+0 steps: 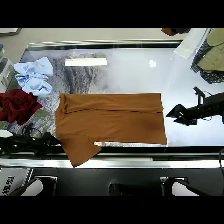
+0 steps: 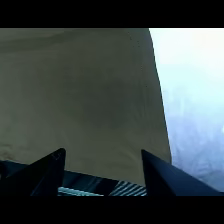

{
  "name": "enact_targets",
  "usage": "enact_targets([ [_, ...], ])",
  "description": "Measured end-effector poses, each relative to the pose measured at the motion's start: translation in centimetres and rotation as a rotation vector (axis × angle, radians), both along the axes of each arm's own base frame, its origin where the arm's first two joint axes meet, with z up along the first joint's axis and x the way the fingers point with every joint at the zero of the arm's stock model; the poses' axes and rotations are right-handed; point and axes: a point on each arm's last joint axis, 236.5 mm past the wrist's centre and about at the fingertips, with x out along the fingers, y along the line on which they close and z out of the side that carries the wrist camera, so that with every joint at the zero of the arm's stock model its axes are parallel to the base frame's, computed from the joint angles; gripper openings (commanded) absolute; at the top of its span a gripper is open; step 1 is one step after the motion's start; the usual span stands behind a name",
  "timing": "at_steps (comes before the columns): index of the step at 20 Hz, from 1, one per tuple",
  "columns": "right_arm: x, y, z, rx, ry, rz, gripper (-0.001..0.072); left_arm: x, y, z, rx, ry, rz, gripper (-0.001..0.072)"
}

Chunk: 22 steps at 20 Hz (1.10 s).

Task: Fold the clothes and pants, and hang the long-sleeved shirts on hangers.

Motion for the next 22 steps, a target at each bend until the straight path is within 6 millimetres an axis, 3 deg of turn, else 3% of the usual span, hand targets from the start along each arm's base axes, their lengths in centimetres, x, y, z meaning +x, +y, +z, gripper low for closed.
enact_targets([
  [9, 0.0, 0.8, 0.6, 0.035, -0.012, -0.016, 0.0539, -0.7, -3.2, -1.6, 0.029, -0.007, -0.068, 0.0446],
  [10, 0.1, 0.9, 0.6, 0.039, -0.012, -0.016, 0.0539, -0.7, -3.4, -1.7, 0.034, -0.010, -0.074, 0.0352],
  [12, 0.2, 1.1, 0.8, 0.052, -0.015, -0.021, 0.0539, -0.7, -3.9, -1.7, 0.032, -0.009, -0.082, 0.0020],
  [17, 0.2, 2.2, 1.7, 0.122, -0.020, -0.023, 0.0543, -0.8, -4.5, -1.6, 0.027, -0.014, -0.098, 0.0019],
  [22, -0.6, -1.6, 1.1, 0.127, -0.017, -0.112, 0.0547, -0.9, -4.7, -1.6, 0.022, -0.018, -0.110, 0.0019],
])
